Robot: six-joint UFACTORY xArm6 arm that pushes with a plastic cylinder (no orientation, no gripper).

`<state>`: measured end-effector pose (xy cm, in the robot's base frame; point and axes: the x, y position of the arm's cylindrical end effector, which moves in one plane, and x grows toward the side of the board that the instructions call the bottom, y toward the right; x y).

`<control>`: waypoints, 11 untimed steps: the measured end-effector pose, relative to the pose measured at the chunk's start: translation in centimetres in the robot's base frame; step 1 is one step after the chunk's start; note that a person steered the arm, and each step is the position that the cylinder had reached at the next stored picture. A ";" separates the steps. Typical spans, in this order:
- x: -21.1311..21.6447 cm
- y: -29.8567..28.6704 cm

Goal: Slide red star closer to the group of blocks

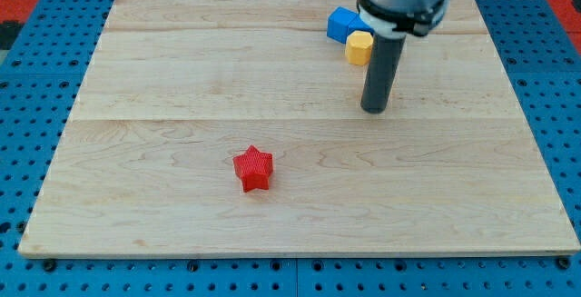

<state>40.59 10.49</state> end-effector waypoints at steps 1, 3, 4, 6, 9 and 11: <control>-5.2 -0.3; 13.9 3.6; 15.1 -9.0; 12.5 -18.4; -1.7 -16.4; -10.1 -11.5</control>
